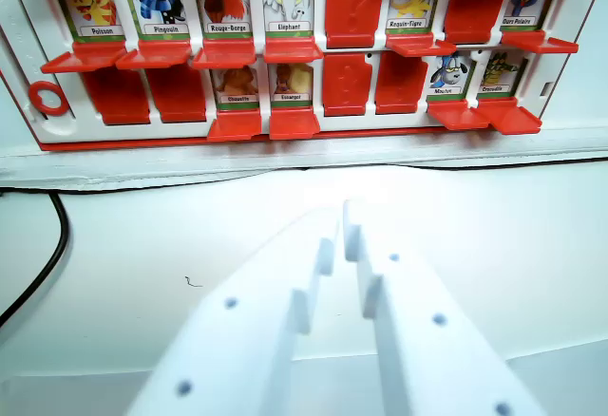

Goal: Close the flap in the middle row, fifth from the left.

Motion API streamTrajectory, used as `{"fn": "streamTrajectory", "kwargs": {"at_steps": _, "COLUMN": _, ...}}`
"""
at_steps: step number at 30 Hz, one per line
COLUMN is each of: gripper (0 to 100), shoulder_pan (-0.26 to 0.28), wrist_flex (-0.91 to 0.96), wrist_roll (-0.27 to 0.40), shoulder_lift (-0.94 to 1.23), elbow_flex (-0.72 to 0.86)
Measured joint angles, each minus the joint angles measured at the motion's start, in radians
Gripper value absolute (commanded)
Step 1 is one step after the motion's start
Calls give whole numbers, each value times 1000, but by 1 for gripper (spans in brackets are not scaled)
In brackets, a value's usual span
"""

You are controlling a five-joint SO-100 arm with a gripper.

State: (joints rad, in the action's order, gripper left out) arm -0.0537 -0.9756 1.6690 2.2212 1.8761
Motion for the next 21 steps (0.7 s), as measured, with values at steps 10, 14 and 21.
{"fn": "streamTrajectory", "kwargs": {"at_steps": 10, "gripper": 0, "shoulder_pan": 0, "wrist_flex": -84, "wrist_roll": -18, "shoulder_lift": 12, "elbow_flex": -141}}
{"fn": "streamTrajectory", "kwargs": {"at_steps": 14, "gripper": 0, "shoulder_pan": 12, "wrist_flex": -84, "wrist_roll": -31, "shoulder_lift": 12, "elbow_flex": -163}}
{"fn": "streamTrajectory", "kwargs": {"at_steps": 21, "gripper": 0, "shoulder_pan": 37, "wrist_flex": -84, "wrist_roll": -40, "shoulder_lift": 44, "elbow_flex": -163}}
